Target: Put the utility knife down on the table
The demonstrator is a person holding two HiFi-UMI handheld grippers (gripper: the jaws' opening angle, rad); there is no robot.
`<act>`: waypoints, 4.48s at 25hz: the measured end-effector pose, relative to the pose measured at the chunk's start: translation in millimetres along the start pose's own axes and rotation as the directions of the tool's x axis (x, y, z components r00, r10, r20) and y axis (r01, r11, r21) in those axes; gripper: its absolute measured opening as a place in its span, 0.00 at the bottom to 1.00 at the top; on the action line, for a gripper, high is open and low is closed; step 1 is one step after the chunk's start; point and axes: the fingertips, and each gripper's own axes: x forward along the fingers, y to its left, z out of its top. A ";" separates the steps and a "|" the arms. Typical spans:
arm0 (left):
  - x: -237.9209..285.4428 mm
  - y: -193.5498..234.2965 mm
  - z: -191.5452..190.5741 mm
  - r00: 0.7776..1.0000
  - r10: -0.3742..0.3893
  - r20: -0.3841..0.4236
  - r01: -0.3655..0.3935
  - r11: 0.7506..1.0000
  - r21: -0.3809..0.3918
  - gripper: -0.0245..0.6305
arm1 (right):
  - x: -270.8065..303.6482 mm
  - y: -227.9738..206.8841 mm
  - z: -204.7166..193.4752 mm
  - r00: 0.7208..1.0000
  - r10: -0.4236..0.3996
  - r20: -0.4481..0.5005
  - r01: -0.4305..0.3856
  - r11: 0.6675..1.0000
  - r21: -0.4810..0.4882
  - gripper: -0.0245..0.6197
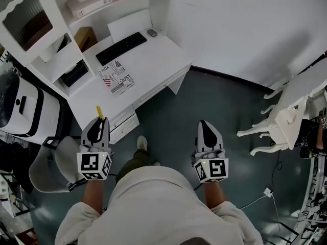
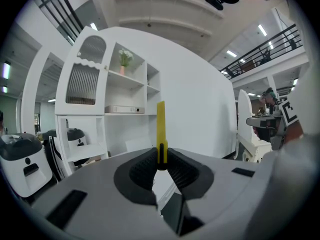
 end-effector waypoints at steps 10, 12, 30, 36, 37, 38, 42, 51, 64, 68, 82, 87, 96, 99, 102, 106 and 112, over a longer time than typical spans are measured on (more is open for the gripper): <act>73.9 18.9 -6.8 1.000 -0.020 0.011 0.021 0.999 -0.038 0.12 | 64.4 -13.8 -6.8 1.000 -0.009 -0.016 0.008 1.000 -0.023 0.04; 98.7 22.4 -4.8 0.999 -0.029 0.014 0.030 0.999 -0.043 0.12 | 87.1 -21.8 -5.5 1.000 -0.012 -0.018 0.012 0.999 -0.030 0.04; 291.4 62.7 13.9 0.997 -0.075 -0.011 0.074 0.994 -0.078 0.12 | 305.2 -59.2 6.4 0.998 0.049 -0.034 -0.050 0.997 -0.050 0.04; 326.0 70.4 12.9 0.996 -0.073 -0.042 0.069 0.993 -0.092 0.12 | 348.2 -65.0 4.3 0.997 0.069 -0.035 -0.070 0.997 -0.033 0.04; 331.0 71.1 12.6 0.997 -0.068 -0.048 0.063 0.993 -0.095 0.12 | 353.8 -66.8 2.9 0.996 0.075 -0.038 -0.076 0.997 -0.029 0.04; 335.7 71.6 11.9 0.997 -0.061 -0.054 0.056 0.994 -0.098 0.12 | 359.3 -68.6 1.5 0.996 0.082 -0.042 -0.083 0.996 -0.026 0.04; 354.6 74.9 10.3 0.996 -0.016 -0.083 0.006 0.994 -0.111 0.12 | 388.9 -77.7 -3.8 0.990 0.129 -0.054 -0.130 0.991 -0.011 0.04; 402.5 78.2 10.0 0.965 0.224 -0.136 -0.242 0.961 -0.130 0.12 | 491.9 -105.7 -4.2 0.928 0.371 -0.029 -0.371 0.929 0.003 0.04; 481.4 69.2 -53.4 0.857 0.374 -0.354 -0.475 0.839 -0.265 0.12 | 586.1 -157.1 -3.3 0.834 0.550 -0.042 -0.550 0.835 -0.001 0.04; 506.2 68.9 -95.9 0.826 0.316 -0.467 -0.495 0.803 -0.332 0.13 | 592.4 -173.0 -8.7 0.837 0.545 -0.053 -0.546 0.838 0.006 0.04; 557.0 74.2 -234.1 0.672 0.144 -0.726 -0.573 0.723 -0.387 0.13 | 603.8 -219.3 -25.6 0.883 0.456 -0.108 -0.457 0.889 0.015 0.04; 562.8 75.4 -257.7 0.640 0.119 -0.759 -0.588 0.712 -0.384 0.13 | 607.9 -223.4 -32.2 0.887 0.443 -0.129 -0.445 0.895 0.014 0.04; 569.5 75.5 -295.0 0.602 0.055 -0.796 -0.629 0.646 -0.431 0.13 | 616.4 -222.6 -43.9 0.881 0.443 -0.165 -0.448 0.894 0.012 0.04; 573.8 76.3 -304.7 0.588 0.036 -0.808 -0.638 0.634 -0.437 0.13 | 620.1 -224.5 -48.0 0.881 0.440 -0.175 -0.445 0.896 0.013 0.04; 577.7 77.1 -313.6 0.572 0.020 -0.820 -0.646 0.627 -0.436 0.13 | 624.2 -228.0 -51.6 0.882 0.433 -0.185 -0.438 0.899 0.013 0.04; 581.7 79.0 -322.9 0.554 0.008 -0.832 -0.653 0.625 -0.429 0.13 | 629.7 -233.0 -55.4 0.885 0.422 -0.196 -0.428 0.904 0.013 0.04; 583.7 79.3 -336.6 0.529 -0.014 -0.849 -0.670 0.607 -0.427 0.13 | 636.7 -238.1 -59.6 0.888 0.409 -0.209 -0.416 0.909 0.013 0.04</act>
